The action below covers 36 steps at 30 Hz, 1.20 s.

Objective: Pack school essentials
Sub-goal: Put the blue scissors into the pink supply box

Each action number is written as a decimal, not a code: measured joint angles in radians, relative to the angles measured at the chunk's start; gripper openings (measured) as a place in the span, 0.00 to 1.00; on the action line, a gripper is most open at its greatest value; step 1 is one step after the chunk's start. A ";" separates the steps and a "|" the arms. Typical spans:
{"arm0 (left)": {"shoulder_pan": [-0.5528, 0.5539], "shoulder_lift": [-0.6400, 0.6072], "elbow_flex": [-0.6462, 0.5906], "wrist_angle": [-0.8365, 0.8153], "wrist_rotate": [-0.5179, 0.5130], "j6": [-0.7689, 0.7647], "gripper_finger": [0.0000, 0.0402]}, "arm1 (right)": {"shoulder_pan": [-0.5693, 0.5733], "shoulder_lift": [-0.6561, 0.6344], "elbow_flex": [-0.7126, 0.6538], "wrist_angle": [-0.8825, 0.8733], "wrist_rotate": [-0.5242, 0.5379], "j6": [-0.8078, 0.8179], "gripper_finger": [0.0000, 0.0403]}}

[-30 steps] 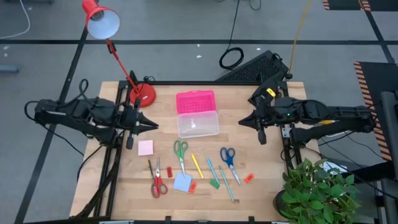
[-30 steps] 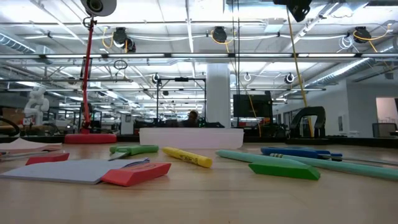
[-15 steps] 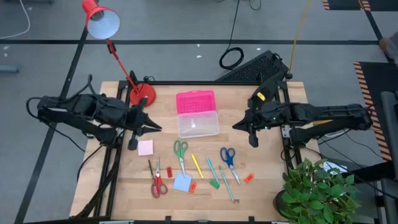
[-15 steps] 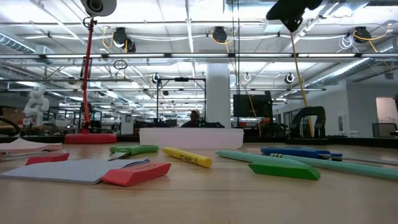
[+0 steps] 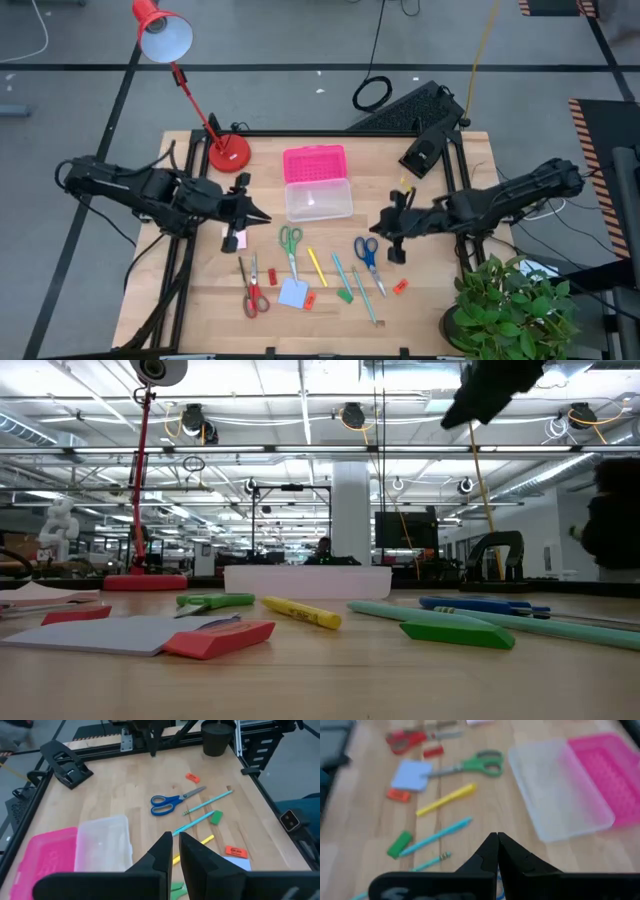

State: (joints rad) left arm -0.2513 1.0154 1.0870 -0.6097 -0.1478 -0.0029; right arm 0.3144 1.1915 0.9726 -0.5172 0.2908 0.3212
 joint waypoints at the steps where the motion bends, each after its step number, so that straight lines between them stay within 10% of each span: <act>1: 0.000 0.000 -0.017 0.024 0.000 0.000 0.09 | 0.007 0.021 0.000 -0.004 0.000 0.006 0.00; 36: 0.000 0.000 -0.161 0.144 -0.011 0.005 0.09 | -0.079 0.409 -0.019 -0.021 -0.059 -0.106 0.33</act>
State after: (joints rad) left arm -0.2512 1.0157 0.9257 -0.4657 -0.1586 0.0021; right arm 0.2349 1.6001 0.9533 -0.5381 0.2315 0.2153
